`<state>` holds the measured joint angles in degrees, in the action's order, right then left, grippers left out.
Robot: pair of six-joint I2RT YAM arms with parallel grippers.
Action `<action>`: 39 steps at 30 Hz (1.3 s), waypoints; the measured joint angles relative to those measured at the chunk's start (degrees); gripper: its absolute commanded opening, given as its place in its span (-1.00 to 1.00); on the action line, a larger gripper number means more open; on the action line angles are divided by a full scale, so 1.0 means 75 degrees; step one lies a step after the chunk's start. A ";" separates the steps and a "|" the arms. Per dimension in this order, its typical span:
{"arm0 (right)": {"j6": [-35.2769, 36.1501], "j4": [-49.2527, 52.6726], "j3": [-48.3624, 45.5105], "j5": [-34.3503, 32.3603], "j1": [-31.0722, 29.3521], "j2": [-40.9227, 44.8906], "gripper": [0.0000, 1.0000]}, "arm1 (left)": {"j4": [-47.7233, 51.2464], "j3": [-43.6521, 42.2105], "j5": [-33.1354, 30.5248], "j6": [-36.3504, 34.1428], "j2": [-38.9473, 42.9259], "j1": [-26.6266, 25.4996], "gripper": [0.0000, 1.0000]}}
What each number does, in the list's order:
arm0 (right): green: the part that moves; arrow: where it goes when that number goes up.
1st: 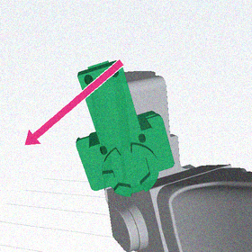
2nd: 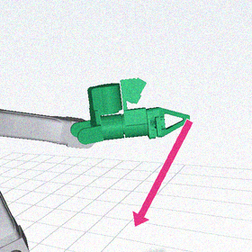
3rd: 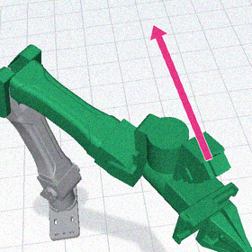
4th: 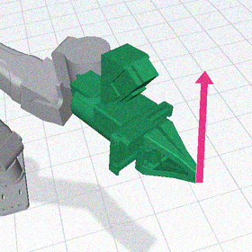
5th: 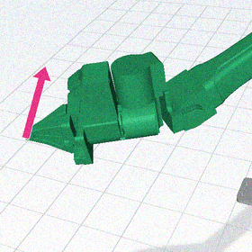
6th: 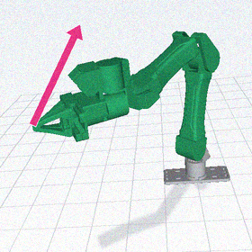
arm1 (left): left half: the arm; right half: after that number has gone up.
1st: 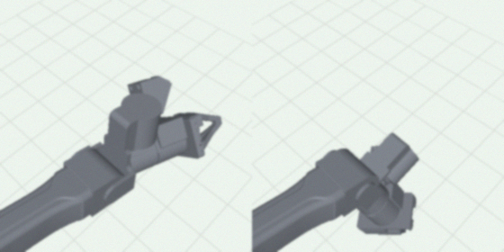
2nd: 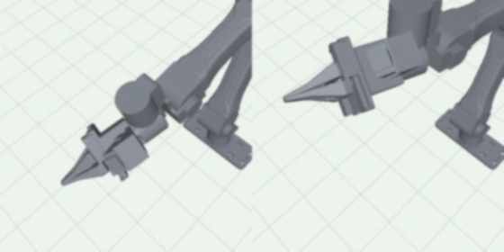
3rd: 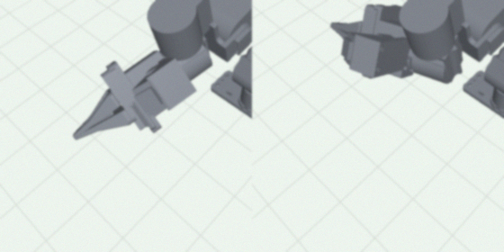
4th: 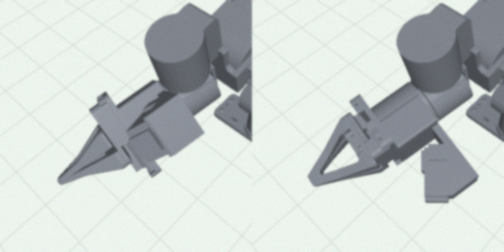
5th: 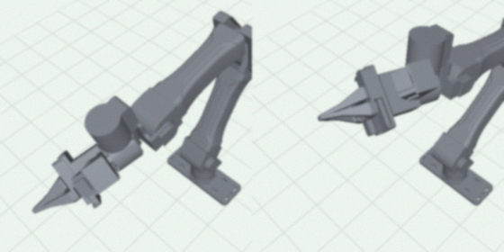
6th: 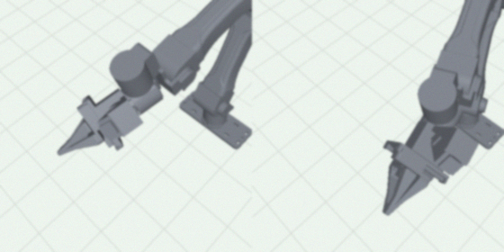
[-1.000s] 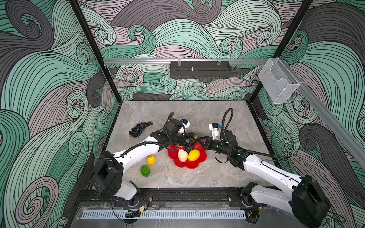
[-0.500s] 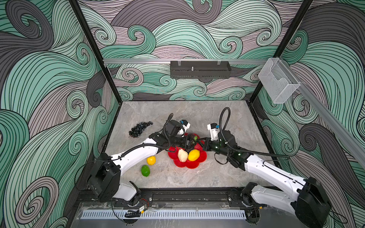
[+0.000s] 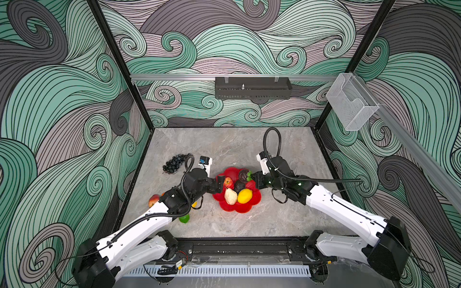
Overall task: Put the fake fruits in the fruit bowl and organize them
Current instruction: 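Open the left gripper and withdraw it while the right holds the plum over the bowl, then lower the dark plum into the bowl beside the avocado with the right gripper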
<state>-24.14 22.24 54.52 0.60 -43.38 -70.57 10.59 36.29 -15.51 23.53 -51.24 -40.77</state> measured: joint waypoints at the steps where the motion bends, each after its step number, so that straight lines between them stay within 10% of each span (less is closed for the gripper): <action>1: 0.0137 0.0259 0.0192 -0.0070 -0.0079 -0.0146 -1.00 | -0.0047 -0.0268 -0.0434 -0.0041 0.0227 0.0006 0.80; 12: 0.1107 0.2040 0.1547 -0.0799 -0.0522 -0.1285 -1.00 | -0.0399 -0.1274 -0.2331 -0.0647 0.0985 0.0032 0.81; 39: 0.1964 0.3765 0.3372 -0.2734 -0.0516 -0.3876 -1.00 | -0.0560 -0.1314 -0.2506 -0.0746 0.1081 0.0032 0.81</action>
<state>-9.41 50.48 79.81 -19.90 -47.24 -99.63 6.39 26.44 -34.30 17.93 -43.13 -40.53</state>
